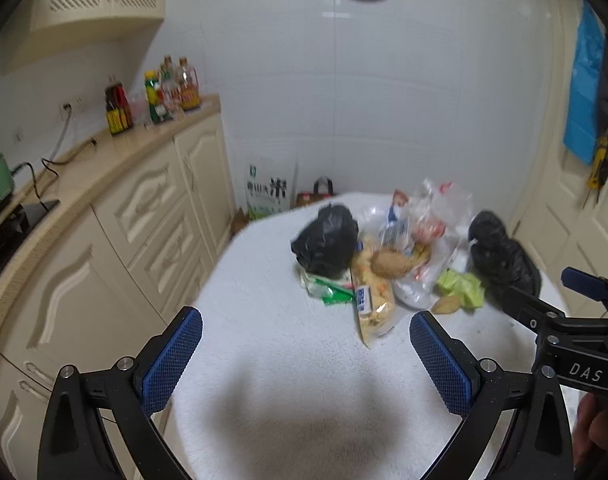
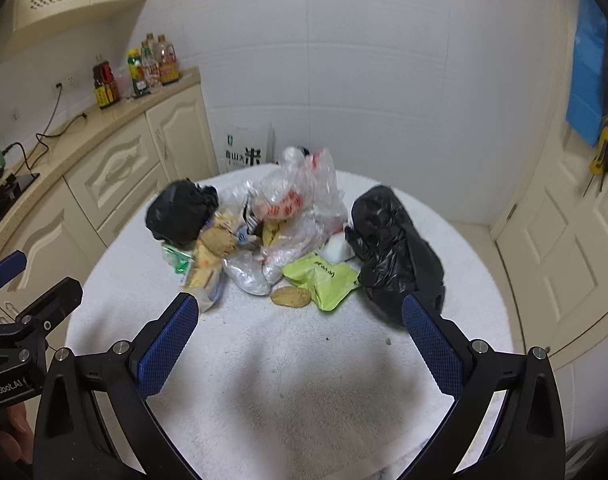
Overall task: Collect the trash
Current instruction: 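Grasp the snack bar wrapper with the left tool while the right tool grasps the black bag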
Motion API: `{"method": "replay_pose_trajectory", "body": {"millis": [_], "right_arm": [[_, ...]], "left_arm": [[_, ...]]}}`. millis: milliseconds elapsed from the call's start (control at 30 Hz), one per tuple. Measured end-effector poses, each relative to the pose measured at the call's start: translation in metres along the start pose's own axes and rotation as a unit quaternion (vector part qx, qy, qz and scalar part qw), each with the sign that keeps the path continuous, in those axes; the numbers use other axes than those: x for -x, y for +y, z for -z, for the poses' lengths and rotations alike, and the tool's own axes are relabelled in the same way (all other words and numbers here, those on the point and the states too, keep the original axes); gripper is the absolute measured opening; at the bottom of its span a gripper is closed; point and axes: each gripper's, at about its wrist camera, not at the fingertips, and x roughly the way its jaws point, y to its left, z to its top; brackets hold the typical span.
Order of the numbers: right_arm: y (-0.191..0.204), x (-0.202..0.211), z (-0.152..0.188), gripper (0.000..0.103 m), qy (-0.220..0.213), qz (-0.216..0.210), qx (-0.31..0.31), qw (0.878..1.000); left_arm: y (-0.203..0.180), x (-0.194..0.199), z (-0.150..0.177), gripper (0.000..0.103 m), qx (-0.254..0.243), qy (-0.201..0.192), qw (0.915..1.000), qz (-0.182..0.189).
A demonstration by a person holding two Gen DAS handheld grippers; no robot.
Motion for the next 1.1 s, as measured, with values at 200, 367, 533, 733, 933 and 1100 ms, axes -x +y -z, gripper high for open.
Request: {"method": "replay_pose_trajectory", "body": {"millis": [200, 367, 533, 733, 933, 1100], "right_arm": [[-0.013, -0.04, 0.001, 0.101, 0.035, 0.006, -0.012, 0.999], [-0.036, -0.044, -0.002, 0.101, 0.027, 0.023, -0.03, 0.999], [-0.064, -0.056, -0.014, 0.101, 0.034, 0.042, -0.041, 0.998], [-0.075, -0.086, -0.031, 0.102, 0.049, 0.051, -0.012, 0.997], [-0.087, -0.126, -0.044, 0.083, 0.072, 0.028, -0.008, 0.997], [-0.102, -0.13, -0.04, 0.067, 0.062, -0.007, -0.035, 0.997]], "left_arm": [[-0.011, -0.07, -0.023, 0.102, 0.002, 0.036, 0.9992, 0.016], [-0.026, -0.121, -0.032, 0.102, -0.002, 0.057, 0.998, 0.028], [-0.04, -0.169, -0.03, 0.102, -0.006, 0.075, 0.9966, 0.035], [-0.053, -0.22, -0.028, 0.086, -0.004, 0.107, 0.9932, 0.045], [-0.05, -0.238, -0.026, 0.041, 0.011, 0.112, 0.9911, 0.07], [-0.054, -0.237, -0.017, 0.034, 0.007, 0.116, 0.9892, 0.09]]}}
